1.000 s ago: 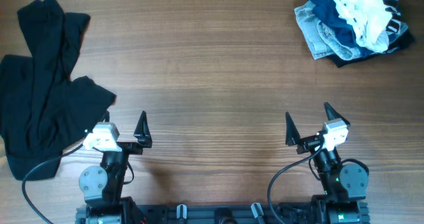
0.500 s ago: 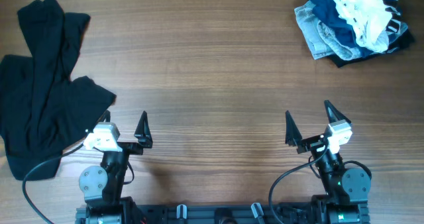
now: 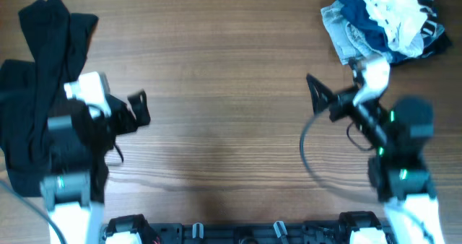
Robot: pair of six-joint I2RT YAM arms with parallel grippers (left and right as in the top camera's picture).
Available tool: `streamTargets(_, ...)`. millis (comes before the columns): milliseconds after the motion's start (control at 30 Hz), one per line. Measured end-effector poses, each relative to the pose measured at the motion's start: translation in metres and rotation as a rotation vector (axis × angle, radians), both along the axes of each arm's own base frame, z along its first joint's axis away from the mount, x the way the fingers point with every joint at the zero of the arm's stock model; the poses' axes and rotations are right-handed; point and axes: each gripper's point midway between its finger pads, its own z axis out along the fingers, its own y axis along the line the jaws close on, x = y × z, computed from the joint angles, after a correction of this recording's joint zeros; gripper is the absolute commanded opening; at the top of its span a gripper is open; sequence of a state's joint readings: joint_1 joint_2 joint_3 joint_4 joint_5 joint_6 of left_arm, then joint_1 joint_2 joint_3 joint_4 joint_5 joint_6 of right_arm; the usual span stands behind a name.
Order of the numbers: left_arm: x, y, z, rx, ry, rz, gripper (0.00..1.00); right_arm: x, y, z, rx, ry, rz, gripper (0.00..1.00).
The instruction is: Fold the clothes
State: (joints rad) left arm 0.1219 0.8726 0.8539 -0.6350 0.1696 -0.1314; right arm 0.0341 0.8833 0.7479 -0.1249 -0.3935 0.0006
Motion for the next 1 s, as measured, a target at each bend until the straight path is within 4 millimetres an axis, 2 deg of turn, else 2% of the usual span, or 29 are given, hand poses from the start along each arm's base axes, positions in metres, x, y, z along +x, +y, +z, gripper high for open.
streamTargets(67,0.014,0.002,-0.003,-0.012,0.103,0.001,1.00,0.018,0.004,-0.012,0.001,0.127,0.018,1.00)
streamTargets(133,0.036,0.005,-0.007,-0.018,0.143,0.002,1.00,0.043,0.008,-0.030,0.005,0.248,0.037,1.00)
streamTargets(200,0.048,0.007,-0.031,-0.027,0.215,0.003,1.00,0.064,0.011,-0.057,0.011,0.324,0.053,0.99)
streamTargets(233,0.053,0.009,-0.042,-0.024,0.241,0.009,1.00,0.067,0.013,-0.070,0.017,0.361,0.061,1.00)
streamTargets(267,0.061,0.013,-0.060,-0.016,0.288,0.023,1.00,0.071,0.016,-0.088,0.040,0.419,0.069,1.00)
streamTargets(333,0.065,0.022,-0.094,-0.012,0.383,0.051,0.98,0.073,0.020,-0.107,0.075,0.486,0.083,1.00)
streamTargets(400,0.069,0.038,-0.126,-0.021,0.464,0.098,0.95,0.073,0.023,-0.118,0.096,0.525,0.093,1.00)
streamTargets(467,0.066,0.057,-0.161,-0.037,0.557,0.157,0.94,0.072,0.025,-0.120,0.106,0.534,0.101,0.99)
streamTargets(600,0.059,0.085,-0.203,-0.065,0.648,0.238,0.94,0.071,0.026,-0.120,0.112,0.543,0.108,0.98)
streamTargets(667,0.056,0.090,-0.217,-0.075,0.680,0.251,0.91,0.071,0.026,-0.120,0.112,0.543,0.108,0.96)
streamTargets(700,0.055,0.090,-0.219,-0.076,0.685,0.253,0.84,0.071,0.026,-0.120,0.112,0.543,0.108,0.95)
streamTargets(733,0.056,0.091,-0.219,-0.074,0.682,0.257,0.73,0.071,0.026,-0.120,0.113,0.543,0.108,0.93)
streamTargets(767,0.057,0.091,-0.219,-0.072,0.677,0.256,0.55,0.071,0.026,-0.120,0.115,0.545,0.107,0.92)
streamTargets(900,0.059,0.092,-0.220,-0.074,0.672,0.265,0.12,0.071,0.026,-0.120,0.118,0.547,0.105,0.89)
streamTargets(967,0.059,0.092,-0.220,-0.077,0.672,0.269,0.04,0.071,0.026,-0.120,0.119,0.548,0.105,0.88)
streamTargets(1000,0.059,0.092,-0.220,-0.074,0.672,0.265,0.04,0.071,0.026,-0.120,0.119,0.548,0.105,0.88)
